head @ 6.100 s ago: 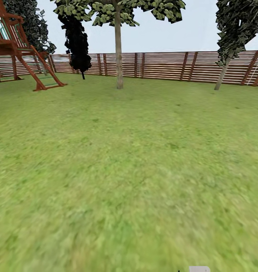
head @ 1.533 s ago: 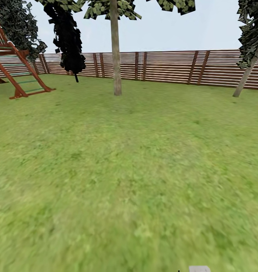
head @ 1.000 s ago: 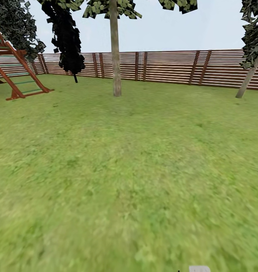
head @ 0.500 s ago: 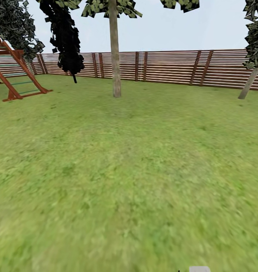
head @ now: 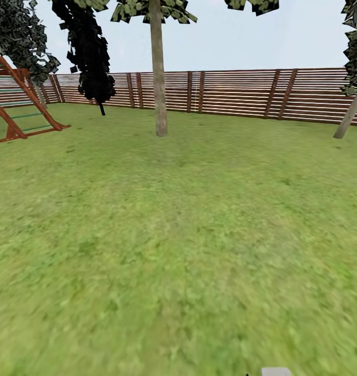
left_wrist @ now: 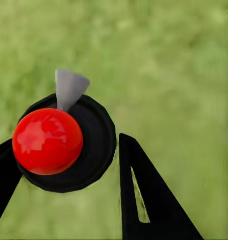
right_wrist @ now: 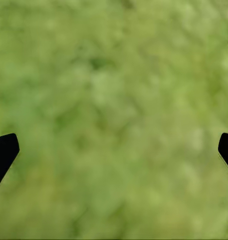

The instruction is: In the garden, pick up the pesticide atomizer on the floor and spray pesticide onto both trees until each tree trunk is fully covered.

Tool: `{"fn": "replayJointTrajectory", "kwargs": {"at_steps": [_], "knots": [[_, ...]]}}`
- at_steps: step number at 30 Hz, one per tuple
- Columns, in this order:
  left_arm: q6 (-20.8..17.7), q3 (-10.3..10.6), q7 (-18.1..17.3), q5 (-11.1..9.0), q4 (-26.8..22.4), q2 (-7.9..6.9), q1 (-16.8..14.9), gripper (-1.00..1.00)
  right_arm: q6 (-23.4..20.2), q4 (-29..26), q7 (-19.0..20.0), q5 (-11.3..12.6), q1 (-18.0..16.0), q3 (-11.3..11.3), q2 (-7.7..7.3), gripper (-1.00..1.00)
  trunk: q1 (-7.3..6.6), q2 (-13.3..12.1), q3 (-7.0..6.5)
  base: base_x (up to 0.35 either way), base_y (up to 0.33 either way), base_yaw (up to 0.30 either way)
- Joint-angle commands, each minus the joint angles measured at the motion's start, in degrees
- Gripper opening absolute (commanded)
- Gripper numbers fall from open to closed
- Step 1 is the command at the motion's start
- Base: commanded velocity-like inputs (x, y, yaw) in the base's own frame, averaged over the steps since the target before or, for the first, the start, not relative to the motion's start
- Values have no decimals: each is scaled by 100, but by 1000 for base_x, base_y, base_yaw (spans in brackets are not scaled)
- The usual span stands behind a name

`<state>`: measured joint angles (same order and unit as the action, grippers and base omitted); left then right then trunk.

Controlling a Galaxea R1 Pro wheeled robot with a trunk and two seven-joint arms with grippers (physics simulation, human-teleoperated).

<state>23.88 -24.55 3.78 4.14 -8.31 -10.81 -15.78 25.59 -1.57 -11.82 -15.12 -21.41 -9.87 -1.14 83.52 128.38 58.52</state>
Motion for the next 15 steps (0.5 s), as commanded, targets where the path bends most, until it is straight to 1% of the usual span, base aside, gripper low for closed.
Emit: {"fn": "replayJointTrajectory", "kwargs": {"at_steps": [1,15], "knots": [[20,-6,35,44,8,0,-4,-100,16,7,-23,-61,-4,-41,0,100,3,2,5,338,0,0],[16,-6,33,43,14,0,-4,-100,16,7,-24,-61,-4,-41,0,100,3,2,5,338,0,0]]}}
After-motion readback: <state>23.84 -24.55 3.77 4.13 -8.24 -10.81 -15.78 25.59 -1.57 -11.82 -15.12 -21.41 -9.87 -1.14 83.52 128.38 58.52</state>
